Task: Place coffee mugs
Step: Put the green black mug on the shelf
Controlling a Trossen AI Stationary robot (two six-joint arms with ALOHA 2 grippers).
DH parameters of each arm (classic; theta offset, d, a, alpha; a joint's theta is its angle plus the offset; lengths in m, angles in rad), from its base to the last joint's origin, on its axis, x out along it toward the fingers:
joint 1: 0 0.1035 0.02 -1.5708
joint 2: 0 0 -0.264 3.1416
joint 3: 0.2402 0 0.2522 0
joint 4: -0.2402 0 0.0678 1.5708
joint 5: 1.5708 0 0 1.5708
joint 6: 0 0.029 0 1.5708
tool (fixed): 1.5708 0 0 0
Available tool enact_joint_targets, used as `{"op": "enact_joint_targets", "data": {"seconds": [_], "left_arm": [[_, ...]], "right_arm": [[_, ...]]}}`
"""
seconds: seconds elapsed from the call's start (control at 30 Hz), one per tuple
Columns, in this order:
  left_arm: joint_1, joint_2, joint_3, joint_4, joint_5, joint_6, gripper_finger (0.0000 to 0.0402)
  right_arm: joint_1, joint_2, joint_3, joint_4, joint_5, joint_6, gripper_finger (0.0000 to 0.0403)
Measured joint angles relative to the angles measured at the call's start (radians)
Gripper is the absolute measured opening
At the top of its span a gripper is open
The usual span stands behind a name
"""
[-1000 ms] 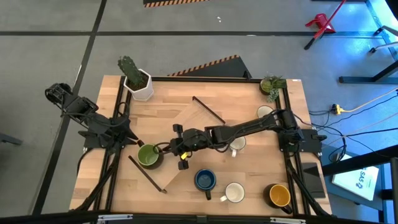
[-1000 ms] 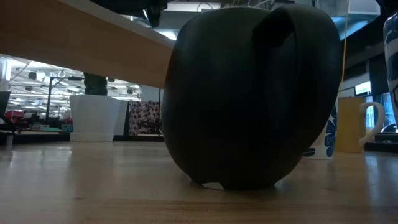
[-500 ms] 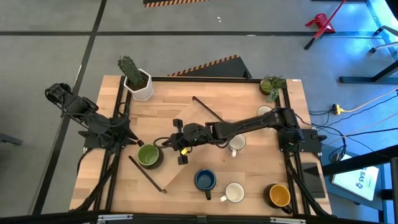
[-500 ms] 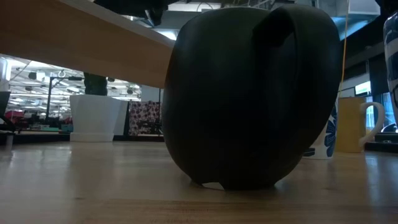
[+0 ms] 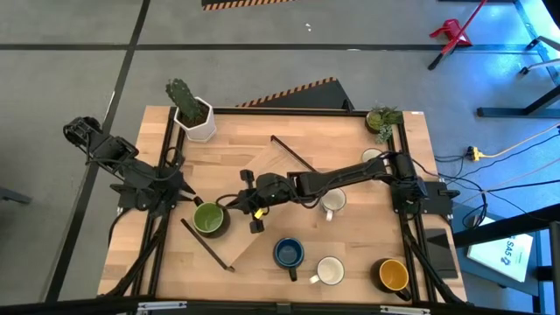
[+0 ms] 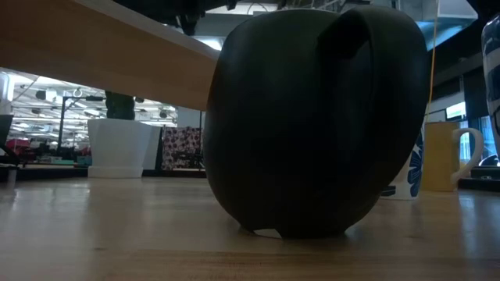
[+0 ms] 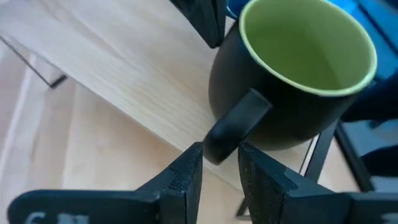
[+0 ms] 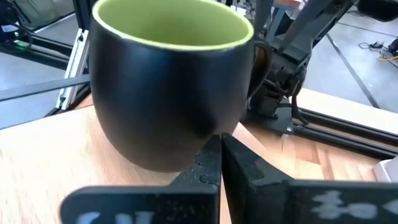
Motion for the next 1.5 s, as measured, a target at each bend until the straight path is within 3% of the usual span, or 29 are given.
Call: {"op": "enact_joint_targets", "data": {"seconds": [0.3,0.57,0.87,1.3,1.5], "left_arm": [[0.046,0.0,0.0,0.0,-0.017,0.136,0.0137],[0.089,0.0,0.0,0.0,0.156,0.201,0.0174],[0.166,0.027,0.0,0.01,0.115,0.381,0.0177],[0.297,0.104,0.001,0.047,0.338,0.539,0.0177],[0.343,0.127,0.001,0.044,0.349,0.557,0.0169]], "right_arm": [[0.0,0.0,0.0,-0.006,-0.024,0.026,0.0],[0.0,0.0,0.0,-0.007,-0.042,0.03,0.0],[0.0,0.0,0.0,-0.03,-0.04,0.059,0.0],[0.0,-0.001,0.0,-0.033,-0.022,0.06,0.0],[0.0,-0.001,0.0,-0.038,-0.021,0.06,0.0]]}}
